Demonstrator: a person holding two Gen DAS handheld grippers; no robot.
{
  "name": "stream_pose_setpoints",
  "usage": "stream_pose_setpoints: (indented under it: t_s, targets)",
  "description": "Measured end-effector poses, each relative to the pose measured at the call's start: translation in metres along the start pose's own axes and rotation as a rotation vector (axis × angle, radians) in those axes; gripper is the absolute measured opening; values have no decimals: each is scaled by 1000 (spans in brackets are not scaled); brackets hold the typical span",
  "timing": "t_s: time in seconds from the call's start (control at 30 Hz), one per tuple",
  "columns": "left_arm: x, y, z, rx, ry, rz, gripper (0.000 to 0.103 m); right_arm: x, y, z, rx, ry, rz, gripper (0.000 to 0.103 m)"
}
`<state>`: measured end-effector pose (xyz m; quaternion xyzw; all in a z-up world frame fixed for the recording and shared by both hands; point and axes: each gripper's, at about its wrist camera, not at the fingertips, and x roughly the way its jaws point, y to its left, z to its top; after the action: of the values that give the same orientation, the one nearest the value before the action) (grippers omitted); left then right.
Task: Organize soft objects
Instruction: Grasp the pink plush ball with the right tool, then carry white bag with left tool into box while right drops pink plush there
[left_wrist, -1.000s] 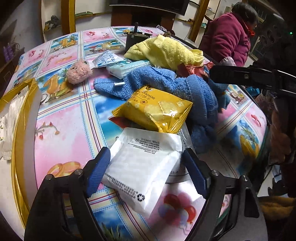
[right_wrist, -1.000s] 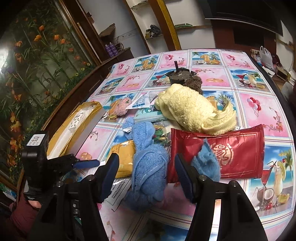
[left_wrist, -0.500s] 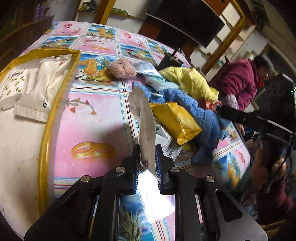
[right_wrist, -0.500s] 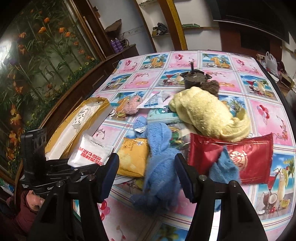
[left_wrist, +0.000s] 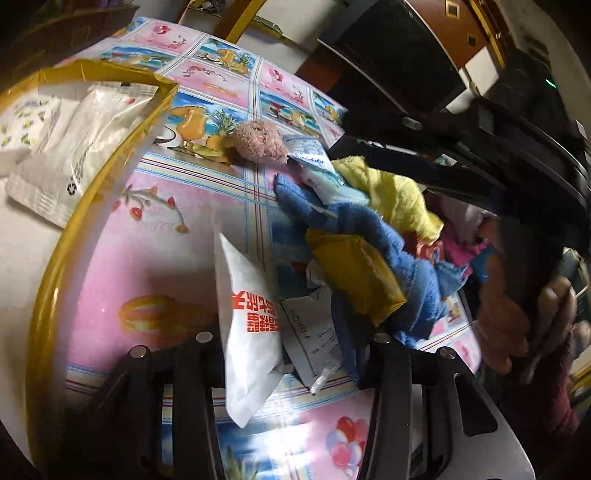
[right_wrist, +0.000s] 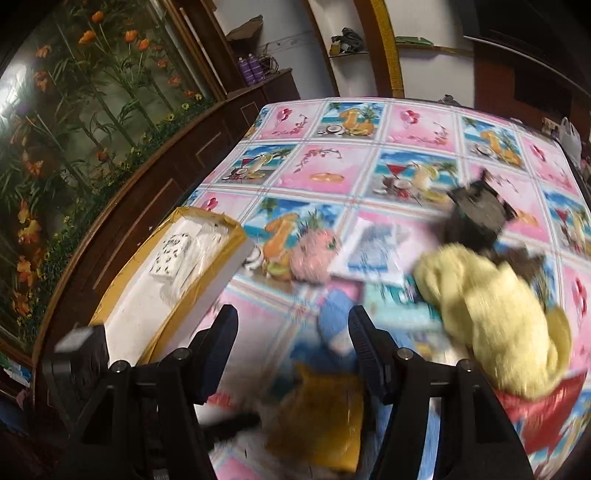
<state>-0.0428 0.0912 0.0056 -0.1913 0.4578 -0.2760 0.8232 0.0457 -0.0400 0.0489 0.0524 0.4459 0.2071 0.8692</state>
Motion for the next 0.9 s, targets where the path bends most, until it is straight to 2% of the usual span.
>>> stream_pose_setpoints:
  t_s: [0.1,0.2,0.3,0.33,0.37,0.4,0.43,0.47,0.53,0.6,0.77,0.9]
  targets:
    - [-2,1,0,-12,-3,-25,13,30,10,22,-65,57,-37,62]
    - [-8,-2,-1,1,-30,-64,10,61,15,35,-107,117,-77,62]
    - [-8,-2,-1,3,-30,-62,10,90,15,41,-121,162,-134,61]
    - [-7,-1,-1,-4,-29,-66,10,97,15,42,-123,174,-149,58]
    - [-8,0,0,-10,-32,-74,10,103,14,43,-125,185,-172,39]
    - [-9,0,0,-13,-38,-82,10,108,12,43,-125,200,-190,32]
    - [-11,0,-1,-15,-46,-89,10,109,10,43,-115,194,-187,32]
    - [-13,1,-1,-15,-56,-99,10,107,9,43,-115,183,-181,27]
    - [-14,0,-1,-10,-65,-104,10,101,9,41,-116,172,-177,24]
    - [-16,-1,-2,-7,-81,-120,10,88,5,39,-100,146,-182,24]
    - [-30,-2,-3,-54,-106,-230,10,46,-5,34,-48,71,-149,24]
    - [-69,-1,2,-82,-166,-276,10,14,3,28,-51,17,-117,24]
